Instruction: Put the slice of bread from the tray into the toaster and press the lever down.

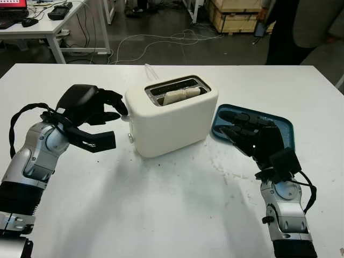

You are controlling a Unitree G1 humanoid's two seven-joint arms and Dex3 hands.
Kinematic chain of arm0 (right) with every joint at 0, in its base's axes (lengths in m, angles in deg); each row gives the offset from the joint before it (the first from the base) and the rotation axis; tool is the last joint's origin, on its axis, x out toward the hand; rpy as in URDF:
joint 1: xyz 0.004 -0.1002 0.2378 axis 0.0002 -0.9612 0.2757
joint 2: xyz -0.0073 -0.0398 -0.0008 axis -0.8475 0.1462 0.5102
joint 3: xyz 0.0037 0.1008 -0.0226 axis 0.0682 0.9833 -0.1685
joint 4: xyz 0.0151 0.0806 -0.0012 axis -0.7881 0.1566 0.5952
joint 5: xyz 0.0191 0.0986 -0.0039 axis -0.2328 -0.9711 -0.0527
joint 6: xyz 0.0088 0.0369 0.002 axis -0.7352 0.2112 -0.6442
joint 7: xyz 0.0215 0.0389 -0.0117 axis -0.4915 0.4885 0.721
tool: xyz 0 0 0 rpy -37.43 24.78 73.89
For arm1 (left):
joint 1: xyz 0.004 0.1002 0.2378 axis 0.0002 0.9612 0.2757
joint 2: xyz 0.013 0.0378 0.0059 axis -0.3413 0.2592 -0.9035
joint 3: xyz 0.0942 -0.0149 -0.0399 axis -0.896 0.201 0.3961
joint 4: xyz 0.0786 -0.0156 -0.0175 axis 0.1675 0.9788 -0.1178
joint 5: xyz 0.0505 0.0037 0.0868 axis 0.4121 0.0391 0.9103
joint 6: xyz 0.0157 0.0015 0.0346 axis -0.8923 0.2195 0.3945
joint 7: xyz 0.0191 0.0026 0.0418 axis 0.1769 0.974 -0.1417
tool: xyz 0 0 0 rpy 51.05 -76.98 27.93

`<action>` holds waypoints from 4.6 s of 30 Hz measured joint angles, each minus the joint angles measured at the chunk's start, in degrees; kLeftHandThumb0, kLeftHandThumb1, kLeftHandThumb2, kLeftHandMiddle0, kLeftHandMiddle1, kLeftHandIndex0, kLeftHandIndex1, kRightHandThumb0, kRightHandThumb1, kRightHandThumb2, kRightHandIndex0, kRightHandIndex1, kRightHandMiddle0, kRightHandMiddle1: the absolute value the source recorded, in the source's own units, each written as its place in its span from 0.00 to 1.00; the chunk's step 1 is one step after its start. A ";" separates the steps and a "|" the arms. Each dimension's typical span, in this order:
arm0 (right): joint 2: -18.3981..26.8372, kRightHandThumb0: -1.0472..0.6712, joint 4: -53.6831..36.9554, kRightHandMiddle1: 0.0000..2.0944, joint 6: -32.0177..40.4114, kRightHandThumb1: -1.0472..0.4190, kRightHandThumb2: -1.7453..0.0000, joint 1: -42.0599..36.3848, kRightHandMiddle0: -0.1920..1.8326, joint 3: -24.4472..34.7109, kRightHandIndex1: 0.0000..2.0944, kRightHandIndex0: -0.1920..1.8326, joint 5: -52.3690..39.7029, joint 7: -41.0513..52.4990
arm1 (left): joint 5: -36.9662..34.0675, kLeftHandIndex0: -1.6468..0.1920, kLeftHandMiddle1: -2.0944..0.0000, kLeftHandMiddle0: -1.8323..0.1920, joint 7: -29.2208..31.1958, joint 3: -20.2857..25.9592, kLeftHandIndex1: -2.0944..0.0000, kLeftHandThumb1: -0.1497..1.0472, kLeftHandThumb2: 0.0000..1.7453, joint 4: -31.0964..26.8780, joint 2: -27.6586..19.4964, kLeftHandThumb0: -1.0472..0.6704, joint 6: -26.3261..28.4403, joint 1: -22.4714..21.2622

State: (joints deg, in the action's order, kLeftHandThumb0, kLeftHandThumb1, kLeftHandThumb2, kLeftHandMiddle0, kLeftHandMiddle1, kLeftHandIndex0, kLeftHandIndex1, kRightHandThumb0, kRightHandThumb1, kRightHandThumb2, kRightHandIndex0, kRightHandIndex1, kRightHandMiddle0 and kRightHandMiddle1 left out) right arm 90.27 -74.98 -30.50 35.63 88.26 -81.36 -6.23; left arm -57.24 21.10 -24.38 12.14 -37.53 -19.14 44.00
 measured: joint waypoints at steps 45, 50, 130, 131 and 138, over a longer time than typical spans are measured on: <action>0.00 0.34 0.70 0.00 -0.40 0.15 1.00 -0.04 0.64 0.96 0.16 0.57 -0.37 0.65 | 0.51 0.33 0.21 0.47 -9.30 -3.30 0.72 0.76 0.00 8.19 3.15 0.48 -3.16 -0.23; 0.00 0.35 1.24 0.00 -0.71 0.14 1.00 -0.06 0.64 1.02 0.16 0.57 -0.39 0.77 | -0.12 0.32 0.28 0.47 -10.72 -3.94 0.73 0.75 0.00 9.89 5.04 0.48 -3.10 0.20; 0.74 0.33 2.61 0.00 -1.73 0.13 1.00 -0.35 0.64 2.28 0.20 0.58 -0.99 2.53 | -1.33 0.39 0.24 0.56 -39.47 -7.47 0.64 0.79 0.00 22.90 22.72 0.46 5.75 5.42; 0.89 0.33 2.63 0.00 -1.73 0.13 1.00 -0.36 0.64 2.29 0.20 0.58 -0.99 2.52 | -1.33 0.39 0.24 0.56 -39.53 -7.46 0.62 0.79 0.00 23.57 22.71 0.46 5.13 5.14; 1.03 0.33 2.71 0.00 -1.73 0.13 1.00 -0.36 0.64 2.25 0.20 0.59 -1.01 2.54 | -1.33 0.42 0.22 0.56 -39.53 -7.53 0.58 0.79 0.00 25.09 22.70 0.47 3.82 4.59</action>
State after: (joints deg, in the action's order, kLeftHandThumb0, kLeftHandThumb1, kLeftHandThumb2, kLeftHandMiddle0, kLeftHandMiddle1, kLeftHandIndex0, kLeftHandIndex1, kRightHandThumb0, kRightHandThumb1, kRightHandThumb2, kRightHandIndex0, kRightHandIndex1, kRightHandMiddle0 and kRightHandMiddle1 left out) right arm 91.30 -72.27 -32.23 35.27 90.50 -82.37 -3.69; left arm -58.56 -18.43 -31.91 37.23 -14.83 -15.31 48.59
